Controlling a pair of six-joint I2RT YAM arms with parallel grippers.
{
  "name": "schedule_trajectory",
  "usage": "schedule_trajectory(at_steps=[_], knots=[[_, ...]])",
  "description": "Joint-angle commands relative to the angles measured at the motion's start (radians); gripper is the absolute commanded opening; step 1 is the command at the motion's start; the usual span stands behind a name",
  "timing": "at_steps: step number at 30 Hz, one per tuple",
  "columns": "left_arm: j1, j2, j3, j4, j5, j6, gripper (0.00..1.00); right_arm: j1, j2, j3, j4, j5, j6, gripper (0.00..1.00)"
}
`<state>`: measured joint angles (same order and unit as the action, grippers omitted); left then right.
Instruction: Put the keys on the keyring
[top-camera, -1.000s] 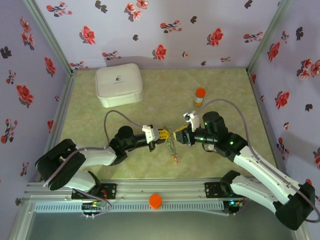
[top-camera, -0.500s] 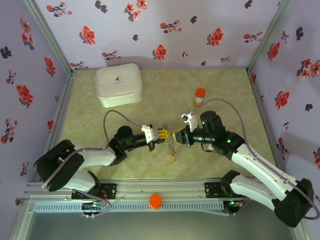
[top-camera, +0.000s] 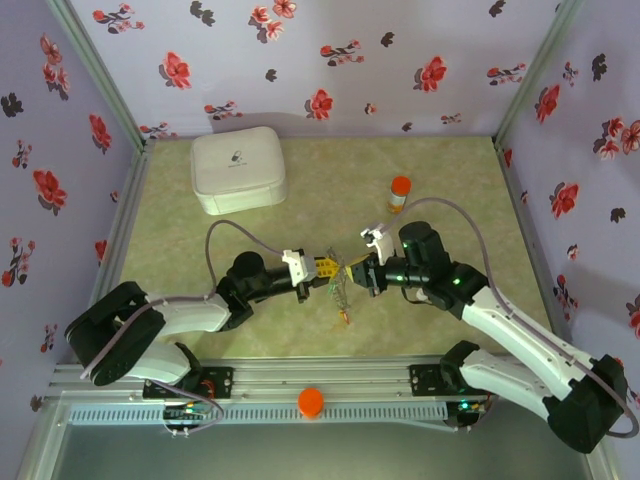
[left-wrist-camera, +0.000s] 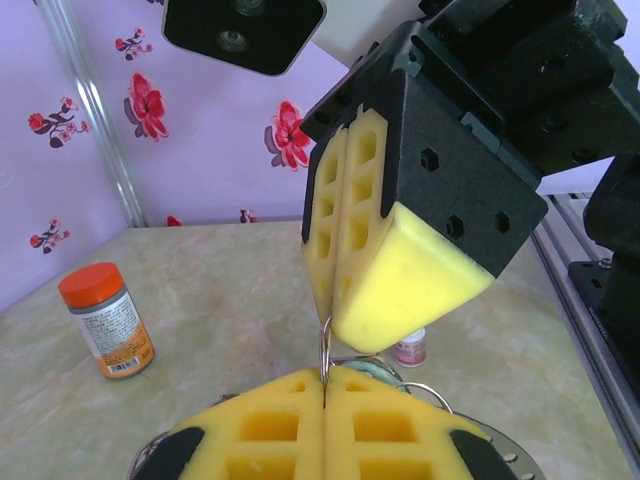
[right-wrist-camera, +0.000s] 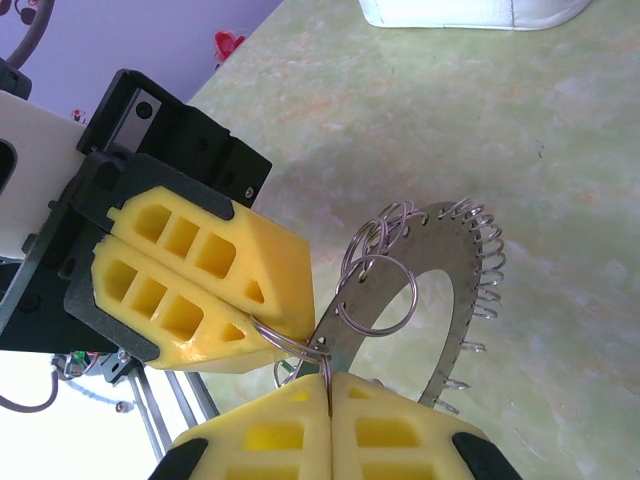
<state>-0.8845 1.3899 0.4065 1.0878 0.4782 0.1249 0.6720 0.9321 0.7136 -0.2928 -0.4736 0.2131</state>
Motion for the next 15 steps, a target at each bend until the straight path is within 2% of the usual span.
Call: schedule_trajectory(at_steps=[1, 6, 10, 12, 15], knots=[[-0.004, -0.034, 0.008, 0.082, 0.008, -0.011, 0.00, -0.009, 0.033, 0.017, -0.037, 0.025, -0.023, 0.07], [-0.004, -0.024, 0.021, 0.081, 0.020, -0.009, 0.00, -0.009, 0.082, 0.027, -0.023, 0.010, -0.031, 0.09], [-0.004, -0.024, 0.017, 0.077, 0.020, 0.002, 0.00, -0.009, 0.063, 0.023, -0.032, 0.042, -0.033, 0.20], [-0.004, -0.023, 0.014, 0.074, 0.019, 0.004, 0.00, -0.011, 0.027, 0.013, -0.038, 0.070, -0.049, 0.28], [-0.004, -0.022, 0.014, 0.073, 0.017, 0.006, 0.00, -0.011, -0.048, -0.010, -0.031, 0.109, -0.110, 0.34]])
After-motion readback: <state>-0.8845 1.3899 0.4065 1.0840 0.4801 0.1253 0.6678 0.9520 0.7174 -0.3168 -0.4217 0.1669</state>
